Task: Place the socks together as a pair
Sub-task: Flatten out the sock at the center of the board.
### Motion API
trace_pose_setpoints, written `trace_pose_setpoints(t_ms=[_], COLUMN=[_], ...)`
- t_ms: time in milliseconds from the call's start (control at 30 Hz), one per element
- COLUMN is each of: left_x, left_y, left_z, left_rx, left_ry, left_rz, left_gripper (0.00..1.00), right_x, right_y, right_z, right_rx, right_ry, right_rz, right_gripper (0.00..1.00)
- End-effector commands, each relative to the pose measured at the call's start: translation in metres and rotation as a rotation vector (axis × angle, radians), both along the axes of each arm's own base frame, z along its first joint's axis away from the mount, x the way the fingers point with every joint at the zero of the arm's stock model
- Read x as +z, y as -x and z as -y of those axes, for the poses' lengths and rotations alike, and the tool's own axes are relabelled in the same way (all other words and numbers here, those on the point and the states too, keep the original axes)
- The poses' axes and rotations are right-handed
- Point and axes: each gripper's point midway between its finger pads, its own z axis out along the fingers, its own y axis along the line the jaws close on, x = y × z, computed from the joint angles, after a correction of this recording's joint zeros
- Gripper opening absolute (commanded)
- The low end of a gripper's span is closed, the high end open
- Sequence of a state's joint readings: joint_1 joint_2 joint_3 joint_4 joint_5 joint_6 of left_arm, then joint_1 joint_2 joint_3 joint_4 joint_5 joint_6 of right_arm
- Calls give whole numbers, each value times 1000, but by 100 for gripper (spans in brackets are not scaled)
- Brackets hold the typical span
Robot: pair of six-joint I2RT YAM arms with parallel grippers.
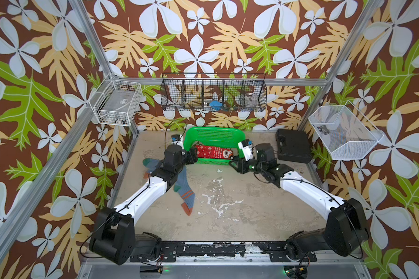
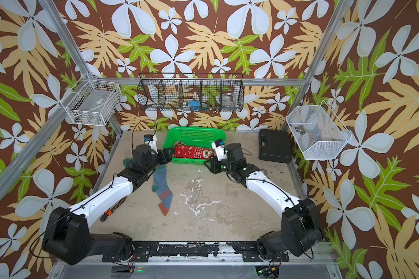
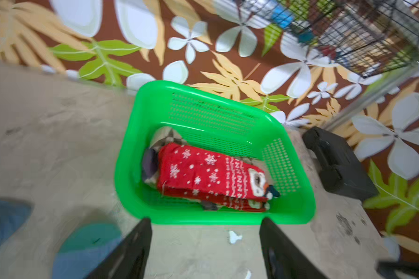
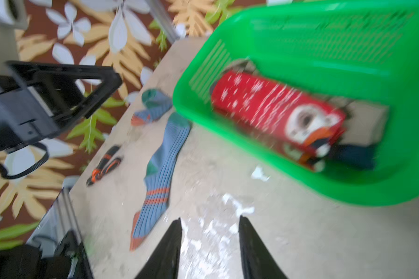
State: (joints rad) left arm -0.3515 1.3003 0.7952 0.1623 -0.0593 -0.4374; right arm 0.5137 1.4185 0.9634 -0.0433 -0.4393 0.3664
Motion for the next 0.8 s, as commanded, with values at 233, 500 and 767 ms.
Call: trace_pose_setpoints(t_ms=[233,500,767], left_x=[-25,-11,-19], left_y=[49,58,64], left_z=[-59,-70,-74], left_rx=[250,279,280], left_ry=[127,117,119], left_rz=[83,107,96], left_gripper=[68,65,64], right_x=[-78,-122,-160], right_y=[98,132,132], right_z=[-110,-157,-174], right_rx=[217,273,254], right_ry=[44,163,261], right_rz=[-83,-105,-114], right_gripper=[47,56,55])
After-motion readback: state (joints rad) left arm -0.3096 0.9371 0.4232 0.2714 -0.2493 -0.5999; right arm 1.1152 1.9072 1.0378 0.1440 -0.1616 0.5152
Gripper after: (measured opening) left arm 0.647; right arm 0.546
